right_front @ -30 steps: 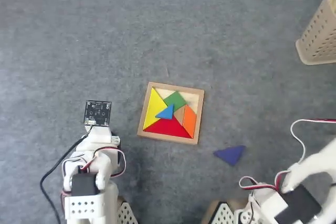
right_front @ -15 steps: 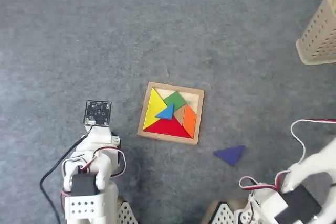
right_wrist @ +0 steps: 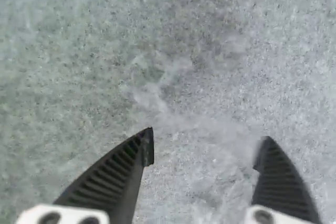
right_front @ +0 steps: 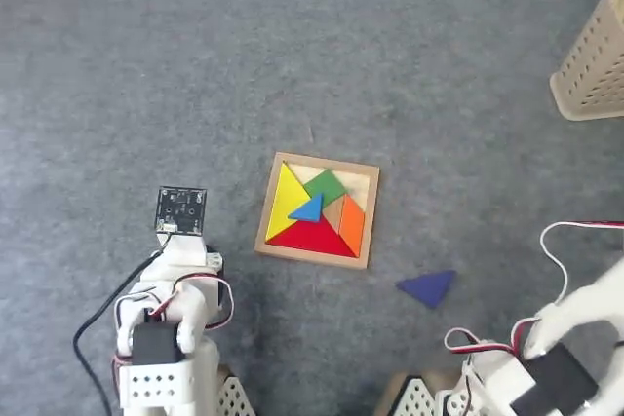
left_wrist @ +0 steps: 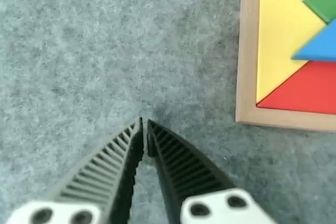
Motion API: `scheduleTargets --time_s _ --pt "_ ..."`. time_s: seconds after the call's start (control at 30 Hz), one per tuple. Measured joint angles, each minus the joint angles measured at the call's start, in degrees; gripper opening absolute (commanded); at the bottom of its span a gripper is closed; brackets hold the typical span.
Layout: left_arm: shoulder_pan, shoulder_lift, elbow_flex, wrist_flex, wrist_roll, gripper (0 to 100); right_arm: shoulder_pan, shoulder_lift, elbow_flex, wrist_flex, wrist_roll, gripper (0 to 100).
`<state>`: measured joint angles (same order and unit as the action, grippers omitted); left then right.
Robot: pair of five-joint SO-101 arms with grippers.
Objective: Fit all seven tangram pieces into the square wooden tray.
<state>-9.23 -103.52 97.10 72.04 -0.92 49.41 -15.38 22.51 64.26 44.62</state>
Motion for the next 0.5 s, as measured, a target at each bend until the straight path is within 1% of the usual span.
scheduleTargets --time_s 0.03,0.07,0.1,0.13,0.17,0.2,0.23,0.3,0.37,0.4,0.5 --pt "0.0 0.0 0.0 0.0 0.0 2 0.0 0.0 0.0 0.0 -0.7 39.6" --pt "0.0 0.0 0.0 0.0 0.0 2 0.0 0.0 0.0 0.0 -0.9 36.8" --pt "0.0 0.0 0.0 0.0 0.0 2 0.0 0.0 0.0 0.0 -0.9 25.6" --pt "0.0 0.0 0.0 0.0 0.0 2 0.0 0.0 0.0 0.4 -0.4 6.5" --pt "0.0 0.0 0.0 0.0 0.0 2 0.0 0.0 0.0 1.7 1.2 0.0" --pt "0.0 0.0 0.0 0.0 0.0 2 0.0 0.0 0.0 2.9 3.3 7.9" --pt "0.0 0.0 0.0 0.0 0.0 2 0.0 0.0 0.0 3.8 4.9 9.4" --pt "0.0 0.0 0.0 0.0 0.0 2 -0.1 0.0 0.0 4.2 4.0 0.0" --pt "0.0 0.0 0.0 0.0 0.0 2 -0.2 0.0 0.1 4.2 1.3 2.4" --pt "0.0 0.0 0.0 0.0 0.0 2 -0.2 0.0 0.1 4.2 0.9 0.3" --pt "0.0 0.0 0.0 0.0 0.0 2 -0.4 0.0 0.1 4.2 0.4 0.4"
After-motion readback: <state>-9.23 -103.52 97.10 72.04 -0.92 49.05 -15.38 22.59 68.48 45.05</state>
